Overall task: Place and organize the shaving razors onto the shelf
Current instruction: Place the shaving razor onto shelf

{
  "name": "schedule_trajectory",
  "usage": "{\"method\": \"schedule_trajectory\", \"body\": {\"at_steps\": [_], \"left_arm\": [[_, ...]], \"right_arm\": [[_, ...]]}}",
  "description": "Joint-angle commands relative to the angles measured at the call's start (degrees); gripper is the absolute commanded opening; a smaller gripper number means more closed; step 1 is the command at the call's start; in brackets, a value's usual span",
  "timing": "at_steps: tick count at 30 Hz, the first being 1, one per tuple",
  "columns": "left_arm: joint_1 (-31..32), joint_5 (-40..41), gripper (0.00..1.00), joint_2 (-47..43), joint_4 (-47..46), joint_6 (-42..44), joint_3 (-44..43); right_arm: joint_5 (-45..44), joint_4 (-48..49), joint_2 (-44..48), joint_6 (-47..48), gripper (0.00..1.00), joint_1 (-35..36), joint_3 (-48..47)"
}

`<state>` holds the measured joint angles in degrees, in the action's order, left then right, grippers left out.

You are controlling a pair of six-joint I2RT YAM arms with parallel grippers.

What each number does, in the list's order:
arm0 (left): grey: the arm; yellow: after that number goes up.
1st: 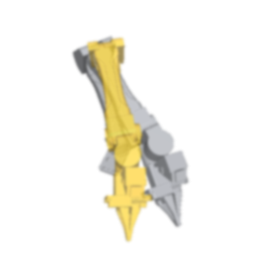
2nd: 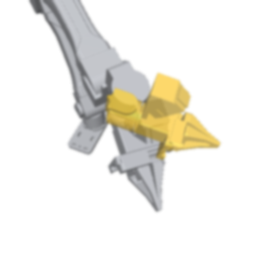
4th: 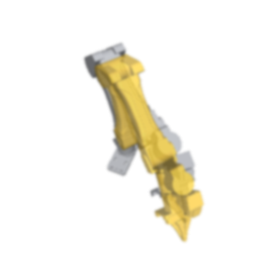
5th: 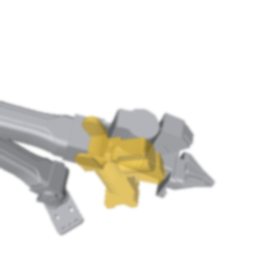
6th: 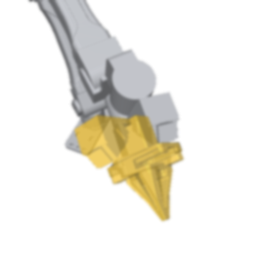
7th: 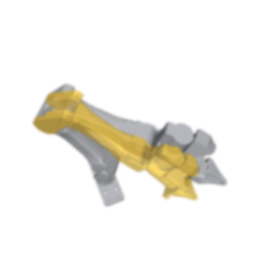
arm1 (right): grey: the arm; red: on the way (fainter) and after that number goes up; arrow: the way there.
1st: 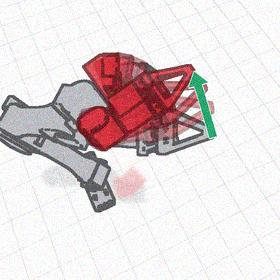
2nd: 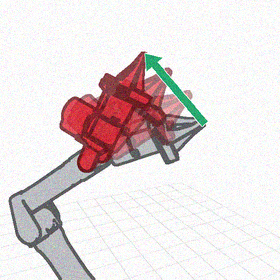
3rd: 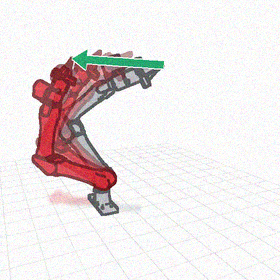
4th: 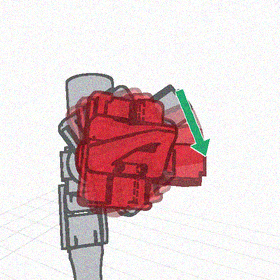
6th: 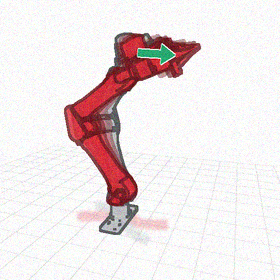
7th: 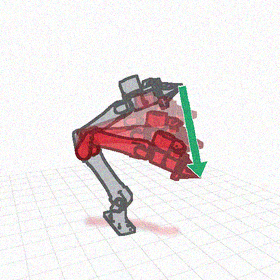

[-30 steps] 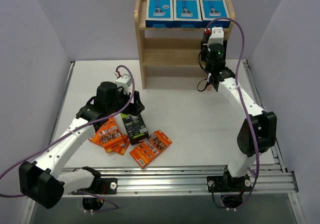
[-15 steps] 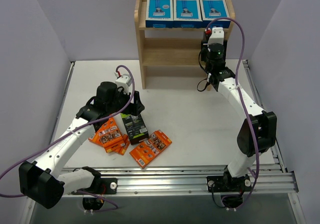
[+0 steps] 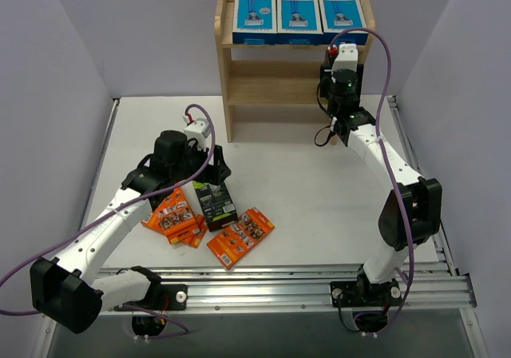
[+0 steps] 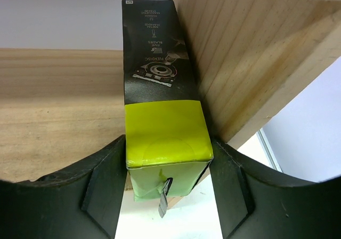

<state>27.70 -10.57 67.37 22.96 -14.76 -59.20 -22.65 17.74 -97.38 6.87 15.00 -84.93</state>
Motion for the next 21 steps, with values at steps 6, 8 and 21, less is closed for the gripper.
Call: {"method": "schedule_trajectory", "body": {"at_steps": [6,8,21], "left_arm": [[0.2,-0.6,0.85,-0.8,-0.6,0.4,-2.2],[0.2,-0.6,0.85,-0.8,-0.6,0.4,-2.2],[0.2,-0.7,0.85,-0.7,-0.6,0.4,-2.2]], "right_arm": [[-6.0,3.6,4.5,0.3,0.55,-1.0,-0.1],[-6.0,3.5,4.7,0.2,0.56,-1.0,-0.1],[-6.1,2.9,6.2,0.1,0.6,-0.9,1.5]]}}
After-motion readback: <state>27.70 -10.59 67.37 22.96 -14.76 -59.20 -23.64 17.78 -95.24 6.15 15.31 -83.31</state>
